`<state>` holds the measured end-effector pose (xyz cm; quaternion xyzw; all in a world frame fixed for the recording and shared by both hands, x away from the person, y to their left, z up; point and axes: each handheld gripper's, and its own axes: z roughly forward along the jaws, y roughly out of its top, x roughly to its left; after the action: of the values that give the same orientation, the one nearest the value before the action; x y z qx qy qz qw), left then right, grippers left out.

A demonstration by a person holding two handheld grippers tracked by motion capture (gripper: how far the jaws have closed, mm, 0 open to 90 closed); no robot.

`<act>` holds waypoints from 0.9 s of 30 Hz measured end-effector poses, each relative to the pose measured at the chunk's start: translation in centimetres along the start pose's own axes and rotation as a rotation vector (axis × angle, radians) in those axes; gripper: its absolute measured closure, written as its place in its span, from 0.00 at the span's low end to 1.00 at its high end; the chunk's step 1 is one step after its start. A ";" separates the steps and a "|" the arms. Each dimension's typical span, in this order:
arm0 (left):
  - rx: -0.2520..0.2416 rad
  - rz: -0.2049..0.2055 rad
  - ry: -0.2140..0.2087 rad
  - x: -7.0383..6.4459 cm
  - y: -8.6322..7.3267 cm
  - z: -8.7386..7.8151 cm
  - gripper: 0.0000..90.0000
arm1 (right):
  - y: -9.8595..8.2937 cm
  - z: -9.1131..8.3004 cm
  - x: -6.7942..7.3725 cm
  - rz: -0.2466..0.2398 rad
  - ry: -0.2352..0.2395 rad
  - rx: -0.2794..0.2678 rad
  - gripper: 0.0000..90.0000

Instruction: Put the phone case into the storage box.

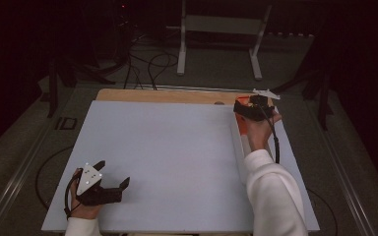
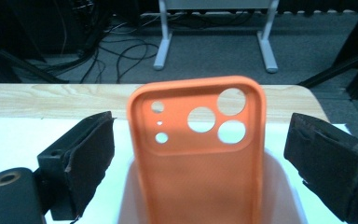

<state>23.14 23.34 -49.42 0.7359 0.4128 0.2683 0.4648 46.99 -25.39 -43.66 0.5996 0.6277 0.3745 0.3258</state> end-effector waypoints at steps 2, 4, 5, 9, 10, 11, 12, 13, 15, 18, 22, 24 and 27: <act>0.002 0.001 0.000 0.0 0.0 0.0 0.00 | -0.1 -0.1 0.1 -0.006 0.012 0.010 0.09; 0.001 0.000 0.000 0.0 0.0 0.0 0.00 | -0.3 -0.2 0.2 -0.014 0.024 0.019 0.09; 0.002 0.001 -0.001 0.0 0.0 0.0 0.00 | -0.3 -0.3 0.3 -0.015 0.032 0.022 0.09; 0.001 0.002 -0.002 0.0 0.0 0.0 0.00 | -0.5 -0.7 0.6 -0.029 0.065 0.033 0.09; 0.002 0.002 -0.002 0.0 0.0 0.0 0.00 | -0.5 -0.8 0.7 -0.036 0.075 0.037 0.09; 0.001 0.001 -0.003 0.0 0.0 0.1 0.00 | -0.5 -0.9 0.8 -0.044 0.080 0.037 0.09; 0.001 0.001 -0.003 0.0 0.0 0.1 0.00 | -0.6 -1.1 0.9 -0.051 0.087 0.039 0.09; 0.001 0.001 -0.003 0.0 0.0 0.1 0.00 | -0.6 -1.2 1.0 -0.059 0.091 0.038 0.09; 0.001 0.000 -0.004 0.0 0.0 0.1 0.00 | -0.6 -1.6 1.3 -0.069 0.101 0.035 0.09; -0.001 -0.001 -0.005 0.0 0.0 0.1 0.00 | -0.8 -2.1 1.6 -0.079 0.125 0.030 0.09; 0.000 0.000 -0.005 0.0 0.0 0.1 0.00 | -1.0 -2.6 2.0 -0.099 0.154 0.037 0.09; 0.000 -0.001 -0.005 -0.1 0.0 0.1 0.00 | -1.1 -2.9 2.2 -0.109 0.166 0.043 0.09; 0.000 -0.001 -0.005 -0.1 0.0 0.1 0.00 | -1.2 -3.5 2.4 -0.116 0.182 0.042 0.09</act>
<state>23.22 23.23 -49.42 0.7366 0.4118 0.2661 0.4659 43.23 -23.27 -42.87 0.5325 0.6960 0.3949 0.2759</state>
